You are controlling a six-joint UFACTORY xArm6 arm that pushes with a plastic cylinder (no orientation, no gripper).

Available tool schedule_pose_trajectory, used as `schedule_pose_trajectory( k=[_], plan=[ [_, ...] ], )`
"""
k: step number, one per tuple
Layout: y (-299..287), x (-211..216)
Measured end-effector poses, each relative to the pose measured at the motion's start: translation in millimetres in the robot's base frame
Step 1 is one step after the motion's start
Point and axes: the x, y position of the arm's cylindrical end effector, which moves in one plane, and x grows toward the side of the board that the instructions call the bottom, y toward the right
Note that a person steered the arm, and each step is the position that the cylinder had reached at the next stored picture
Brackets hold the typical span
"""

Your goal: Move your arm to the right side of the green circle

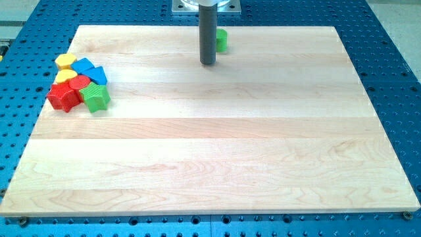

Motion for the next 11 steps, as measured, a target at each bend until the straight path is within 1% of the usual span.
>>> schedule_pose_trajectory(
  k=[3, 4, 5, 6, 7, 8, 9, 10, 11],
  plan=[
    [-2.6, 4.9],
    [36.2, 36.2],
    [26.8, 37.3],
    [42.3, 34.5],
    [70.7, 40.6],
    [95.5, 60.9],
    [146.9, 19.5],
    [153.1, -41.9],
    [152.9, -72.2]
  ],
)
